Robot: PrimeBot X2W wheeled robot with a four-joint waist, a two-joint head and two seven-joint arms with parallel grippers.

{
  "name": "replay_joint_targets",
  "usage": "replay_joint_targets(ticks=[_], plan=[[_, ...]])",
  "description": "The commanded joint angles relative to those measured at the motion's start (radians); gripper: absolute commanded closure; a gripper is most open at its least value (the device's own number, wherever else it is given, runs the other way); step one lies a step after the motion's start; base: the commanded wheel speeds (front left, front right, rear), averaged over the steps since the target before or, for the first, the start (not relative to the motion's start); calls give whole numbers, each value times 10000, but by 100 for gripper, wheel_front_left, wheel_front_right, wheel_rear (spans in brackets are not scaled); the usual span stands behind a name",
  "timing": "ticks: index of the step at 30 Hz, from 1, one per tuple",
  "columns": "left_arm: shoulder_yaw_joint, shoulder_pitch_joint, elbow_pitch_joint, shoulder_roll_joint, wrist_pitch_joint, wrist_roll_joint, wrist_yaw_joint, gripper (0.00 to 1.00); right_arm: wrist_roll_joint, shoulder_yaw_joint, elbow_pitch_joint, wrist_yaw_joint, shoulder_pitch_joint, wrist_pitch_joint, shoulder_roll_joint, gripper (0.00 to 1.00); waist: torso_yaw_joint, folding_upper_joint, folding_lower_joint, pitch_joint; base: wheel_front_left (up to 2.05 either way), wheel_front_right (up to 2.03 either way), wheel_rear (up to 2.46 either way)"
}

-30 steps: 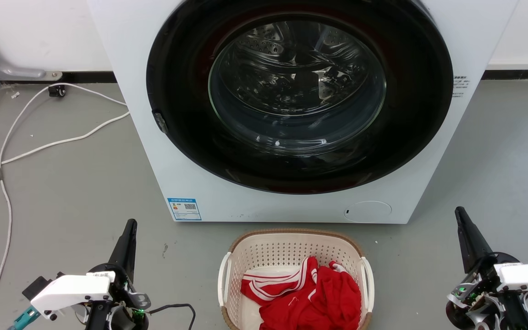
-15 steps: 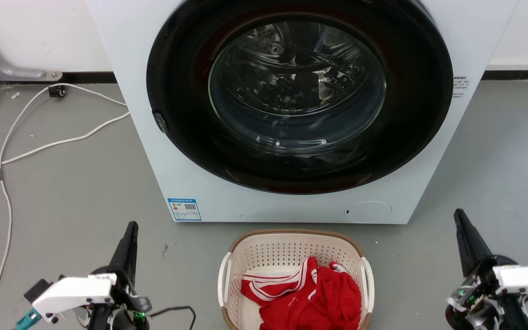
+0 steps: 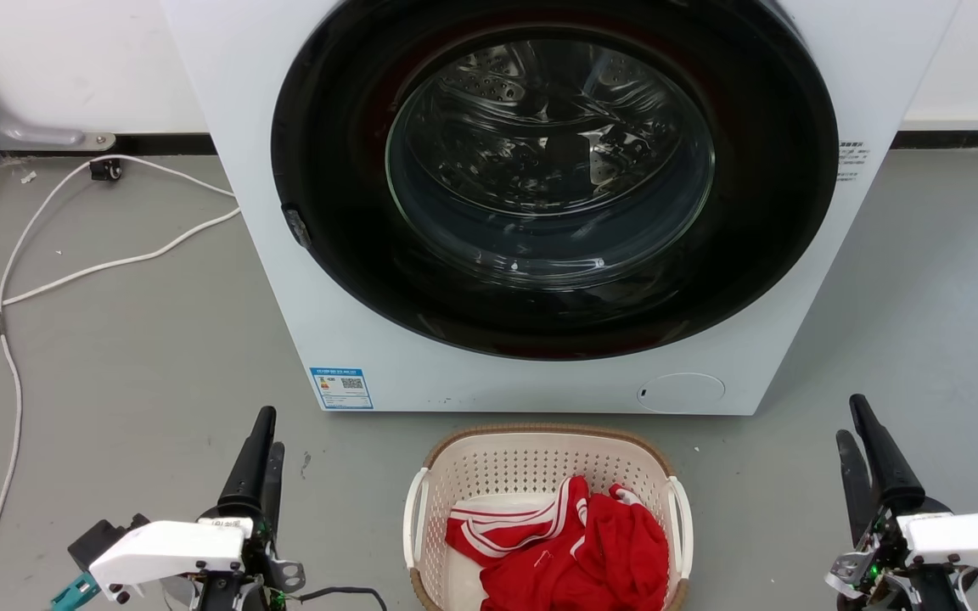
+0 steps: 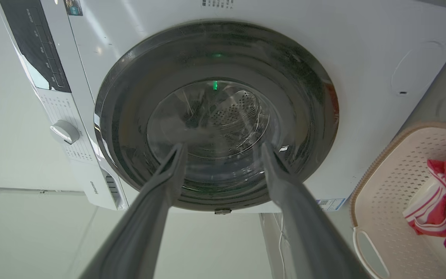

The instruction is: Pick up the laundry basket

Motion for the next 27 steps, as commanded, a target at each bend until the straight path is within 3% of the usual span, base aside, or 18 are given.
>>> replay_joint_targets(ticks=[1,15,17,27], plan=[[-67,-284,-262,52,-135,454,-39,0,-481,19,-297,0,-76,-134,-32,0,6,0,0,-2,0,0,0],[-470,-271,-639,42,-722,3824,-2,0,-4260,24,-1175,1,253,-412,-21,0,32,0,0,-24,0,0,0],[-700,-315,-651,41,-911,5018,81,0,-5611,80,-1620,1,383,-246,-20,0,39,0,0,-23,0,0,0],[-1091,-399,-668,54,-1262,7143,269,0,-7754,253,-2179,1,544,-91,-19,0,48,0,0,2,0,0,0]])
